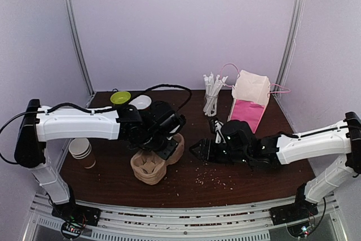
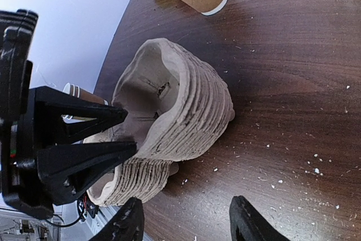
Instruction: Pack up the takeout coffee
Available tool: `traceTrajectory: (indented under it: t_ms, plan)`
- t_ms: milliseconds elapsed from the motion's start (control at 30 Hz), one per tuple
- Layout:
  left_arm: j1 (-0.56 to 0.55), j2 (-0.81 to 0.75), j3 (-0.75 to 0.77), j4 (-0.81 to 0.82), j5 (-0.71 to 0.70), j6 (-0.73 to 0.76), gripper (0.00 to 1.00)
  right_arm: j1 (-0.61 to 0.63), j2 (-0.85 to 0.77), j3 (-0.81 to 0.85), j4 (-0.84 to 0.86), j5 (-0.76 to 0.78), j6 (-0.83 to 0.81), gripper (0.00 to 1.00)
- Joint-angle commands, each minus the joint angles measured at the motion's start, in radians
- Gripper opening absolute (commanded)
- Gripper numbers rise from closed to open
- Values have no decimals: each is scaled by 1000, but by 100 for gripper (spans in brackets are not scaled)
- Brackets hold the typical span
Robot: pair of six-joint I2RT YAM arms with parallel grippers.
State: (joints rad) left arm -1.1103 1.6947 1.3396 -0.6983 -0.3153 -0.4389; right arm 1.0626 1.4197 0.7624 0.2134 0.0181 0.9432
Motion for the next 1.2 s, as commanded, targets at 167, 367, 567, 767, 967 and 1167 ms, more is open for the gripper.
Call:
traceTrajectory:
  t_ms: [167,367,567,767,967,1167]
  plan:
    - [29,53,59,57,96,54,41,-3,47,-58,138,-45,79,55]
    - [29,54,81,51,113,61,49,-8,109,-68,231,-76,149,58]
    - [33,77,92,35,82,72,48,-25,157,-91,353,-93,239,61]
    - [38,80,92,40,69,63,44,-47,208,-107,452,-109,317,65]
    - [45,77,92,44,76,66,45,-66,262,-89,494,-137,347,66]
    - [50,98,105,41,81,81,39,-70,281,-78,510,-143,357,66]
